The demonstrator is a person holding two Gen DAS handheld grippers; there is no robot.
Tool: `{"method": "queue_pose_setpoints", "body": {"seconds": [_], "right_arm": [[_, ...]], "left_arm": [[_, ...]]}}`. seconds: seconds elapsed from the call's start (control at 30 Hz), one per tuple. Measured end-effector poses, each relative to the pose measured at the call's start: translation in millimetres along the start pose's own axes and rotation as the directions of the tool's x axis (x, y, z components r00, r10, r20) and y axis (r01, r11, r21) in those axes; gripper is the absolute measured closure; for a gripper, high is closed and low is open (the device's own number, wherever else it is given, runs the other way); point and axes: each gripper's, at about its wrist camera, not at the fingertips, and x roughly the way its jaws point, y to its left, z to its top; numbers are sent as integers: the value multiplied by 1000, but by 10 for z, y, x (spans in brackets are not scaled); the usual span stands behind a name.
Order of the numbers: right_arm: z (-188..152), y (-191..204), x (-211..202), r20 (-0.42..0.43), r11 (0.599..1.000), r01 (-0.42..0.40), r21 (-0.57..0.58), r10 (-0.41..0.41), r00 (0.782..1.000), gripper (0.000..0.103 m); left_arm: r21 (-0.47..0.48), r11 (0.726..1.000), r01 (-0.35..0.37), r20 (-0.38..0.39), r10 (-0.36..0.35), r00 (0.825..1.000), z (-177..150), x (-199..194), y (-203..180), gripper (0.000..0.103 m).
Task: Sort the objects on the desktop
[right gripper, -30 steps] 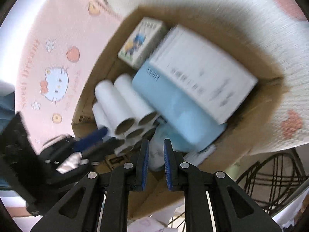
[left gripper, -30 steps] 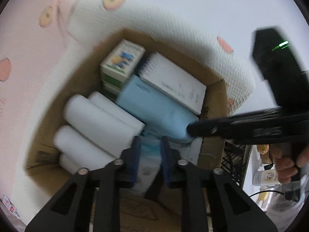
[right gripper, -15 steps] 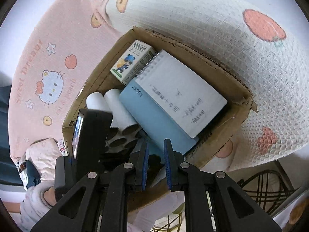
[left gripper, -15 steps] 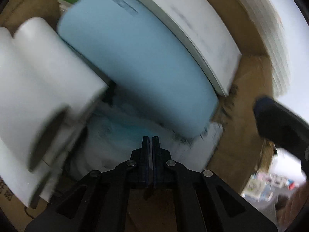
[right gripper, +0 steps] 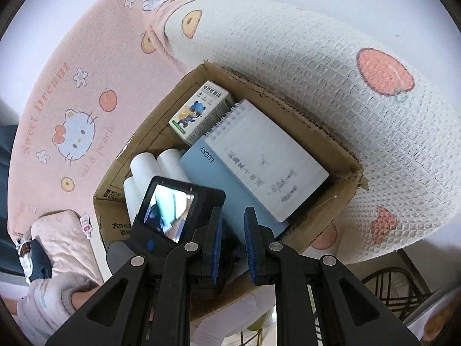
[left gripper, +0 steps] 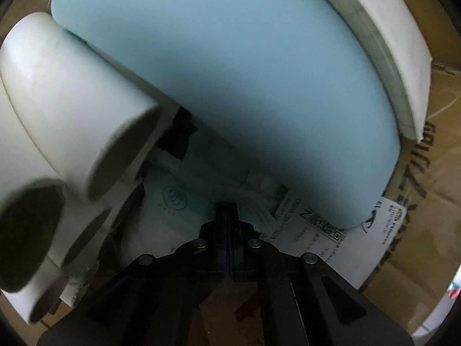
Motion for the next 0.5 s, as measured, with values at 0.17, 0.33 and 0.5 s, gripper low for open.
{"method": "queue_pose_setpoints", "body": {"seconds": [0.17, 0.33, 0.5], "right_arm": [[10, -2, -96, 31, 999, 42, -8, -41, 999, 91], [34, -53, -168, 48, 995, 103, -15, -102, 994, 91], [57, -73, -95, 24, 994, 105, -18, -105, 994, 91]], "left_arm": [[2, 1000, -26, -20, 26, 999, -12, 114, 18, 100], [-22, 1000, -8, -41, 7, 999, 22, 195, 59, 100], [-11, 1000, -6, -20, 6, 1000, -39, 51, 25, 100]]}}
